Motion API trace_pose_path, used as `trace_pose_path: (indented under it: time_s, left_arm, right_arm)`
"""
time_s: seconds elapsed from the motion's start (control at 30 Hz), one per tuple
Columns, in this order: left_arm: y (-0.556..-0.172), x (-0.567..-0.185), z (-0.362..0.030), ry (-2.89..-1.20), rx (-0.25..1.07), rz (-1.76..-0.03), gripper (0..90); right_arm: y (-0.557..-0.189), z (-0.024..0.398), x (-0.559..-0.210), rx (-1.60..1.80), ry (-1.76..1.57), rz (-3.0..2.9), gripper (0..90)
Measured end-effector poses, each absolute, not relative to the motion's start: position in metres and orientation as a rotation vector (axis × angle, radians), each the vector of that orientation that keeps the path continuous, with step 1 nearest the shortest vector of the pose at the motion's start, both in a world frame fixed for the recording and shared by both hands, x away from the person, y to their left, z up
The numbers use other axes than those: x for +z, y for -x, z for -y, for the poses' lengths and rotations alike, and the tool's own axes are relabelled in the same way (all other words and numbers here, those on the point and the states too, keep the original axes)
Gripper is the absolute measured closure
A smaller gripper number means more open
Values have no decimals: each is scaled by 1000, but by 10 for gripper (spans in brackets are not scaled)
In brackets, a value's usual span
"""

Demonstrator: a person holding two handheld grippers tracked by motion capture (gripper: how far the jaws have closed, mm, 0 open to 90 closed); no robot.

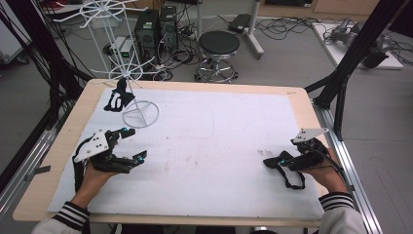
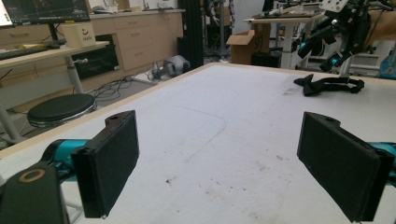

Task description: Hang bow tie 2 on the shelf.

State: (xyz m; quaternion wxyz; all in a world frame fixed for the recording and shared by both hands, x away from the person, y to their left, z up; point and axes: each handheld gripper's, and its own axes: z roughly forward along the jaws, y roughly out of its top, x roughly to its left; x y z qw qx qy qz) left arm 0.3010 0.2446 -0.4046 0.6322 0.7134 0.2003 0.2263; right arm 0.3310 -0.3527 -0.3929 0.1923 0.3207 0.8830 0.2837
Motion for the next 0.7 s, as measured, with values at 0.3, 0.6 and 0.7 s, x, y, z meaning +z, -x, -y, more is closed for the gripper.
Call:
trace_pose_path:
  time_s: [0.3,0.6,0.7]
  left_arm:
    - [-301,-405,-242,-1632,511,-455,133]
    - [-302,-405,-242,-1633,510,-458,133]
    - [-302,-405,-242,-1631,508,-459,133]
  right_arm:
    - [-337,357,-400,705,-891,-2523,237]
    - [-340,361,-406,623,-898,-2567,259]
    - [-342,361,-408,612,-901,-2583,268]
